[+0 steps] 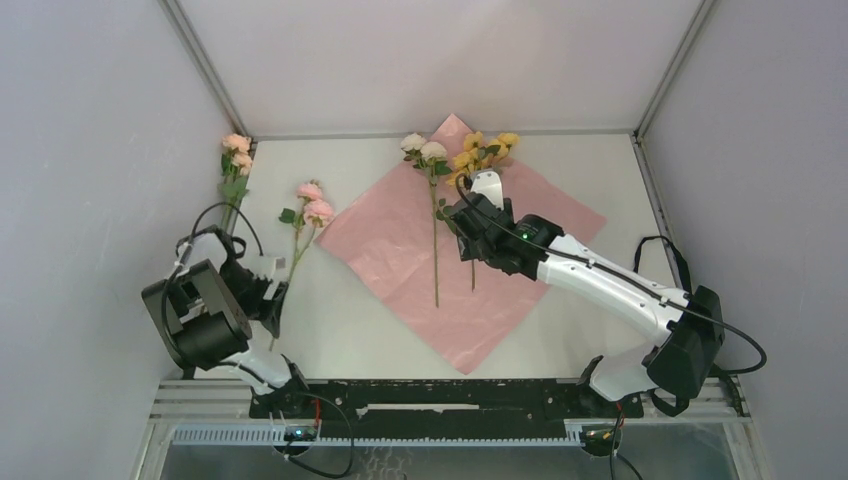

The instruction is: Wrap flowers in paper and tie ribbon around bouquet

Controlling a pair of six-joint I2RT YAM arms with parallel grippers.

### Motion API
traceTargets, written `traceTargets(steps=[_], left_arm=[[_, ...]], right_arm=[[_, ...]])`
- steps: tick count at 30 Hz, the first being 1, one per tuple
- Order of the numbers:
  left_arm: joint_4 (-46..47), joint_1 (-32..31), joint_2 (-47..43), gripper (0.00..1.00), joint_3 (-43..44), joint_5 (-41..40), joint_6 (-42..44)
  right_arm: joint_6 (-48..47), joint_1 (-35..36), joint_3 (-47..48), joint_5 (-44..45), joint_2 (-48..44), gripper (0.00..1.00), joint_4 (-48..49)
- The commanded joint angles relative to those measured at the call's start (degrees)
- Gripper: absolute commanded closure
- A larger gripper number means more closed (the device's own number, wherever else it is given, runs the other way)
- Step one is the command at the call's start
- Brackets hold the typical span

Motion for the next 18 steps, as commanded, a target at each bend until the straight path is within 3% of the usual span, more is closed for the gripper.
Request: traceTargets(steps=[1,9,14,18], left_arm=[[-0.6,-3.1,-2.9,0.02,11.3,6.3,-2.0],[8.5,-14.3,8.8,0.00,23.7,4.3,-16.5],[8.1,-18.3,19.1,0.00,29.2,-1.2,-18.3],[5.4,-19.2,26.8,0.12,33.1,-6.0,-19.2]], right_arm=[[0.8,1.2,0.3,2.6,-2.4,0.32,-1.2],[1.8,2.0,0.0,4.0,-2.8,0.31,-2.4],[2.0,2.1,-2.3,4.3,-3.8,0.31,-1.4],[1.7,1.8,-3.6,4.6,-4.6,0.31,-0.7]])
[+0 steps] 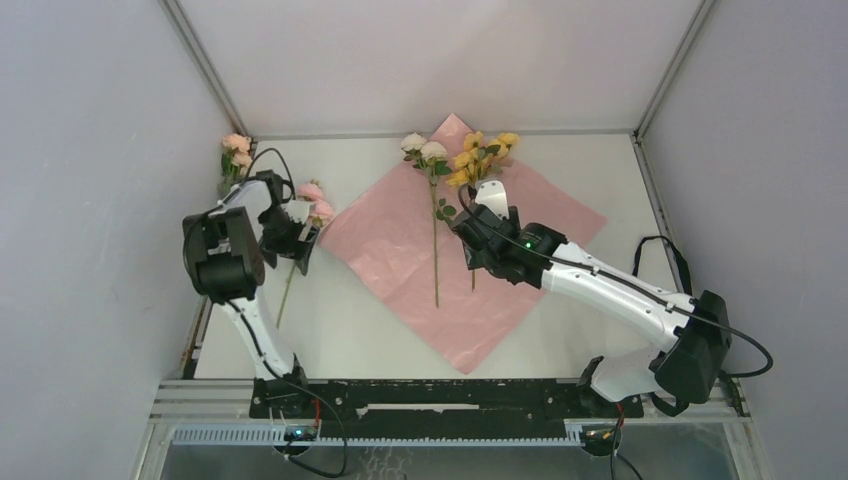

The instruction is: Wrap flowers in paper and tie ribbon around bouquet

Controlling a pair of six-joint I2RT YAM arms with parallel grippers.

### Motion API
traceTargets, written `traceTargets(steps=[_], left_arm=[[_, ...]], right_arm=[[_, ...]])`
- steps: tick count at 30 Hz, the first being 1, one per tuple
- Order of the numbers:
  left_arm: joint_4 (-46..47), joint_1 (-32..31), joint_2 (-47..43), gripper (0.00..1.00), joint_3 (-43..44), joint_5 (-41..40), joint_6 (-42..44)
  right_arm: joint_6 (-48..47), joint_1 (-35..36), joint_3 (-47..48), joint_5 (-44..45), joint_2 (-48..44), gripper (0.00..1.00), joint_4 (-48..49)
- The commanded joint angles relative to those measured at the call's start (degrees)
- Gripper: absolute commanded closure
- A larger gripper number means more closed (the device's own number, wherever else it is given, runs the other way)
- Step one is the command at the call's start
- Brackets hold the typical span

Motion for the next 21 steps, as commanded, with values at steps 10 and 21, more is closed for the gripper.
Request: traceTargets(steps=[10,21], left_arm=[[-0.4,0.6,3.4,1.00,5.1,-5.9,-5.6],[6.3,11.3,-24.4,1.00,8.2,38.4,-24.7]], right_arm=[[0.2,-0.4,-2.4,1.4,-5.8,0.30,3.4],[-11.1,3.8,-2.5,-24.0,-4.8,0.21,20.8]])
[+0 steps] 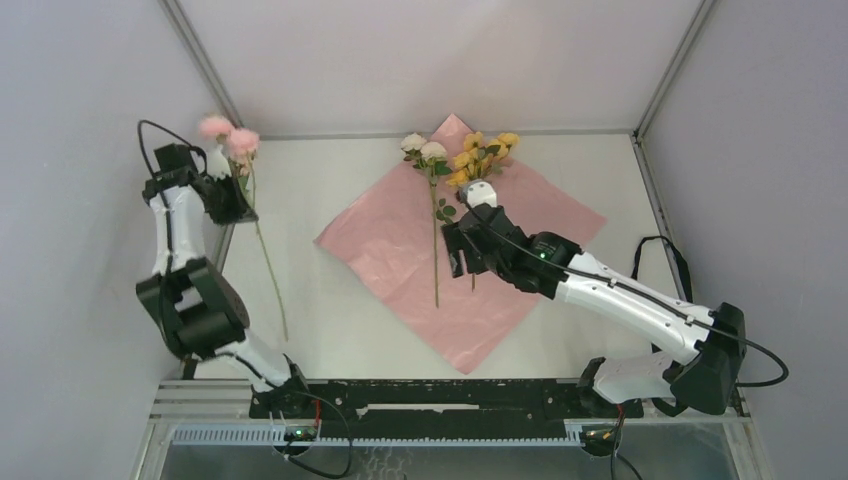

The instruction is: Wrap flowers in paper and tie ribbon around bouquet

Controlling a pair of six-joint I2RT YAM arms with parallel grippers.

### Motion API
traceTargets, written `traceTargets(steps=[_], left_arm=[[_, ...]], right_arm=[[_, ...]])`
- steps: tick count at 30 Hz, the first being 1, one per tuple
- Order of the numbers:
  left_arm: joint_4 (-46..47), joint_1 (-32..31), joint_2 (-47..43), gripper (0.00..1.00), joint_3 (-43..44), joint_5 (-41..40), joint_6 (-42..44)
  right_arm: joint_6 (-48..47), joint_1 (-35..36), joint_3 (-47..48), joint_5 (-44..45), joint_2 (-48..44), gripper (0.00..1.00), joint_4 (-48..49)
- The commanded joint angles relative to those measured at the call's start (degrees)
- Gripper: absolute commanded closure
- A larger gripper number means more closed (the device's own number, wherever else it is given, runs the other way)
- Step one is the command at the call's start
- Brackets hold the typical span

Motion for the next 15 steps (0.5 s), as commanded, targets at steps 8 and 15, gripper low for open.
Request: traceTargets(steps=[8,15], left_arm=[[15.0,-18.1,-22.3,1.00,-5.8,42.1,-29.0],[18.3,-26.3,-25.9,1.00,-6.0,42.5,-32.8]], right_arm=[[-0.9,4.2,7.5,-39.7,12.0,0.00,42.8],[2.1,4.2,22.1,-33.1,27.8,0.28,35.7]])
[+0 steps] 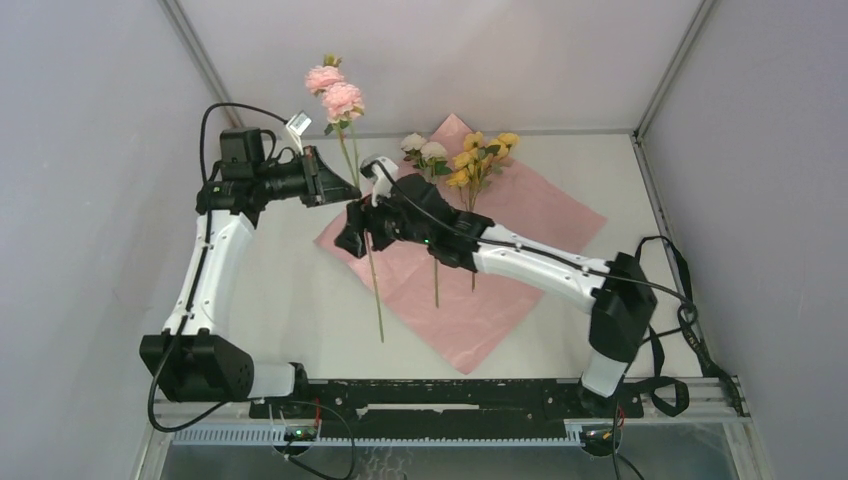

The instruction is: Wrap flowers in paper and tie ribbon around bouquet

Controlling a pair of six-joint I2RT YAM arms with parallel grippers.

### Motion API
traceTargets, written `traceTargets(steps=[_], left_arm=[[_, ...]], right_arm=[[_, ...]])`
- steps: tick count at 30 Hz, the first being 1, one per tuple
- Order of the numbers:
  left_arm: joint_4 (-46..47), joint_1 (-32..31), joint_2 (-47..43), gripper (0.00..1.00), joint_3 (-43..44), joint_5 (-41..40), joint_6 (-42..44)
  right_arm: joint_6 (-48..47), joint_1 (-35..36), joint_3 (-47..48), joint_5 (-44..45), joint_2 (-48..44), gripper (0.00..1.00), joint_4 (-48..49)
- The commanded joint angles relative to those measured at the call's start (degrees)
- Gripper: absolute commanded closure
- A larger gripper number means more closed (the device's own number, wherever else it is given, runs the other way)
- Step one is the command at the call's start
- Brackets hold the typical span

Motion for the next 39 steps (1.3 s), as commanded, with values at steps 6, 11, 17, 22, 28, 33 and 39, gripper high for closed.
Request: traceTargets(steps=[6,11,17,22,28,33,39], left_arm=[[-10.8,-1.9,-1.6,0.30,6.2,-9.7,11.6],[-21.1,2.3,6.5,0.02,12.0,-45.9,32.0],[-17.6,13.1,20.4,0.03,14.9,-64.6,41.0],[-15.4,16.7,35.4,0.08,27.7,-71.7,43.0],[-10.0,18.2,52.2,0.38,48.7,-80.5,45.7],[-4.9,18.3,61.3,0.41,53.9,-80.4,55.0],[-2.8,19.0,65.3,0.37,53.0,-75.6,70.0]], right_arm=[[10.5,-4.4,2.7,6.2,2.5,1.00,-2.6],[11.3,-14.1,2.2,12.1,5.0,1.00,-14.3],[3.5,-20.9,14.3,16.5,17.1,0.53,-30.0],[1.4,-22.4,22.3,26.0,21.7,0.29,-40.9],[0.9,-20.4,15.9,27.4,15.8,0.29,-39.5],[1.2,-17.9,14.3,30.3,13.8,0.29,-41.3],[1.7,-15.8,14.5,34.6,13.7,0.29,-45.5]])
